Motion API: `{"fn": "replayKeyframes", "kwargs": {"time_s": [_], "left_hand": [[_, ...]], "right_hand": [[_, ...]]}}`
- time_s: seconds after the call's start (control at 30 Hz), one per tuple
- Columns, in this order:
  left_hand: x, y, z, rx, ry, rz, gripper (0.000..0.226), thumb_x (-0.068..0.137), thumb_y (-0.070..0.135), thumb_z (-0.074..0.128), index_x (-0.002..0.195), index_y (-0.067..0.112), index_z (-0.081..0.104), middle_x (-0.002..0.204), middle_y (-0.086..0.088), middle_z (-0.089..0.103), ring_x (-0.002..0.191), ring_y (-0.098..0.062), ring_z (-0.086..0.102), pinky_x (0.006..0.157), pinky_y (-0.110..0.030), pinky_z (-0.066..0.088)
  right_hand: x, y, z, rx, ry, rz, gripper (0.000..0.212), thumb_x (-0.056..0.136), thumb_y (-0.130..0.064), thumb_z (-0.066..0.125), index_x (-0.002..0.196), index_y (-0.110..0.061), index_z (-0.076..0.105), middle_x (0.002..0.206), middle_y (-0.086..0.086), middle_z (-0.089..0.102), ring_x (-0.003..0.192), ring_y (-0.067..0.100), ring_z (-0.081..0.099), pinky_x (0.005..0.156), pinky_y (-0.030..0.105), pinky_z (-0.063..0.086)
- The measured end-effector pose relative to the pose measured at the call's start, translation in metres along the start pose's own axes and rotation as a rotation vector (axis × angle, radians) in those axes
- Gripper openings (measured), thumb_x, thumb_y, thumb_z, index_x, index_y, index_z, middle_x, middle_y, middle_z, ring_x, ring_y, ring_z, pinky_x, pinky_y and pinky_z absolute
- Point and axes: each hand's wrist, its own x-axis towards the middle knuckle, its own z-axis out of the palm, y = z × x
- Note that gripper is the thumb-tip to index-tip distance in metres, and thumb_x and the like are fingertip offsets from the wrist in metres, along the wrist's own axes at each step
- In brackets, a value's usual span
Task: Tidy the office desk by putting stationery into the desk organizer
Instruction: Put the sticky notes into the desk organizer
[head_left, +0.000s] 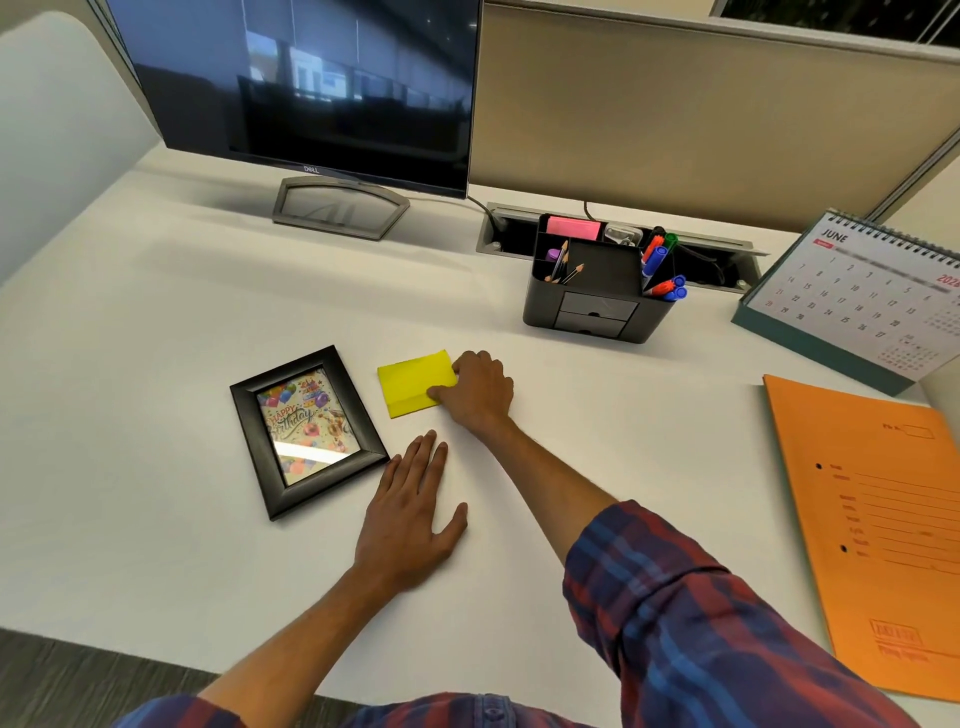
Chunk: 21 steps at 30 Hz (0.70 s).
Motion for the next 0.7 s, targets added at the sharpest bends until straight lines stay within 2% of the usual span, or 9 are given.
{"fn": "replayKeyframes", "kwargs": {"time_s": [0.17,0.33,0.43,0.53,0.6,0.7], "left_hand": [[0.000,0.000,-0.001,0.003,-0.012,0.001,0.074,0.093,0.056,0.034,0.156,0.020,0.015,0.164,0.004,0.005,0.150,-0.009,-0.002,0.120,-0.036,0.009],[0.000,0.000,-0.001,0.005,-0.015,0.001,0.074,0.093,0.056,0.033,0.156,0.020,0.014,0.164,0.005,0.003,0.149,-0.008,-0.004,0.120,-0.036,0.008],[0.000,0.000,-0.001,0.005,-0.015,-0.001,0.074,0.093,0.056,0.034,0.156,0.020,0.014,0.164,0.004,0.004,0.150,-0.009,-0.002,0.120,-0.035,0.008],[0.000,0.000,-0.001,0.007,-0.013,0.001,0.074,0.093,0.055,0.035,0.155,0.020,0.015,0.164,0.004,0.005,0.150,-0.009,-0.002,0.120,-0.035,0.007],[0.000,0.000,-0.001,0.005,-0.013,0.001,0.075,0.093,0.054,0.037,0.155,0.019,0.016,0.163,0.004,0.005,0.150,-0.010,-0.001,0.120,-0.035,0.008],[0.000,0.000,0.000,-0.001,-0.017,0.005,0.075,0.093,0.054,0.037,0.155,0.019,0.016,0.164,0.004,0.005,0.150,-0.010,0.000,0.120,-0.035,0.008]], "right_hand": [[0.001,-0.003,-0.002,0.076,-0.043,0.050,0.057,0.077,-0.033,0.076,0.122,-0.010,0.049,0.126,0.010,0.053,0.117,0.029,0.050,0.092,0.041,0.045],[0.004,0.002,-0.008,0.224,-0.120,0.019,0.039,0.080,-0.027,0.072,0.109,-0.015,0.048,0.112,0.007,0.058,0.103,0.029,0.057,0.074,0.034,0.043],[0.010,0.006,-0.019,0.371,-0.118,0.009,0.039,0.077,-0.024,0.076,0.104,-0.020,0.048,0.110,0.007,0.063,0.101,0.028,0.059,0.080,0.038,0.049],[0.016,0.007,-0.035,0.483,-0.090,-0.041,0.049,0.075,-0.019,0.078,0.115,-0.023,0.050,0.102,0.008,0.069,0.101,0.030,0.061,0.087,0.045,0.050],[0.021,0.007,-0.050,0.464,-0.047,-0.103,0.053,0.076,-0.020,0.075,0.123,-0.025,0.050,0.091,0.003,0.071,0.100,0.030,0.060,0.090,0.045,0.048],[0.026,0.004,-0.081,0.302,0.084,-0.236,0.035,0.081,-0.021,0.069,0.115,-0.023,0.063,0.093,0.001,0.074,0.095,0.025,0.065,0.087,0.043,0.050]]}}
